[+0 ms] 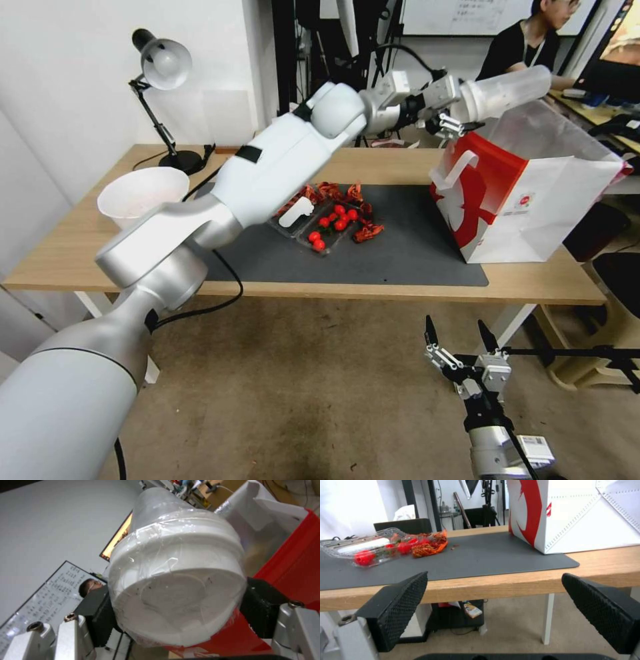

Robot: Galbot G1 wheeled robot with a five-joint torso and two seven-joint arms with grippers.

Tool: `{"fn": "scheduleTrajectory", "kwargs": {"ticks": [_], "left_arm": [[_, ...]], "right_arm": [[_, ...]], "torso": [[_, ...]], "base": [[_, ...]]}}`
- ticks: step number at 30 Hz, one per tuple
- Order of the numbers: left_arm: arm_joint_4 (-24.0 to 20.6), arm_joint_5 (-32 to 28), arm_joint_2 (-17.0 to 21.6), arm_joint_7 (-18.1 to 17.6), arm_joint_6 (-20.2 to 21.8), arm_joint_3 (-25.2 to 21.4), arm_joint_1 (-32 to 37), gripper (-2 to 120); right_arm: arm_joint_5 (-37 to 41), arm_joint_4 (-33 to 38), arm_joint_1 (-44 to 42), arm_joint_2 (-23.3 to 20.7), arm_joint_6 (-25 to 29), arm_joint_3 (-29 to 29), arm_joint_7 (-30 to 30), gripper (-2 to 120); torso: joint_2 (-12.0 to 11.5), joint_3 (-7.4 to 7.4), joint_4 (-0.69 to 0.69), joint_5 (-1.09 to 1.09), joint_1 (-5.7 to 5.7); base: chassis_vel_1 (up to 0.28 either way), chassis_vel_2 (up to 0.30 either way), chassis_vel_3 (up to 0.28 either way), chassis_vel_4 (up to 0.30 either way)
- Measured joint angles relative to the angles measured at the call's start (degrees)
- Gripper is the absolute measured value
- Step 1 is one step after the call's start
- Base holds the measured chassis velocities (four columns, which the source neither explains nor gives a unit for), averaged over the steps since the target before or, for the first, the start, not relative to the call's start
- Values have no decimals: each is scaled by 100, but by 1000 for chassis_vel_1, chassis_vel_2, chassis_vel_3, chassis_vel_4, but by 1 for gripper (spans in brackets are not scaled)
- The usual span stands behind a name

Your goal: Pick up the trash from the table and place it into the takeout bag.

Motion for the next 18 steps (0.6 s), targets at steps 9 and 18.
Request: {"fn": "scheduleTrajectory", "kwargs": {"ticks": [9, 18], "left_arm": [[206, 629, -290, -39, -152, 173, -118, 73], [237, 733, -322, -123, -149, 246, -133, 83]], "right_arm": [[31, 4, -21, -16, 28, 43, 3, 100], [94, -39, -11, -34, 46, 48, 4, 100]], "torso": [[0, 0, -1, 0, 0], [0, 1, 1, -1, 0]], "base": [[0, 0, 0, 0], [0, 0, 0, 0]]}}
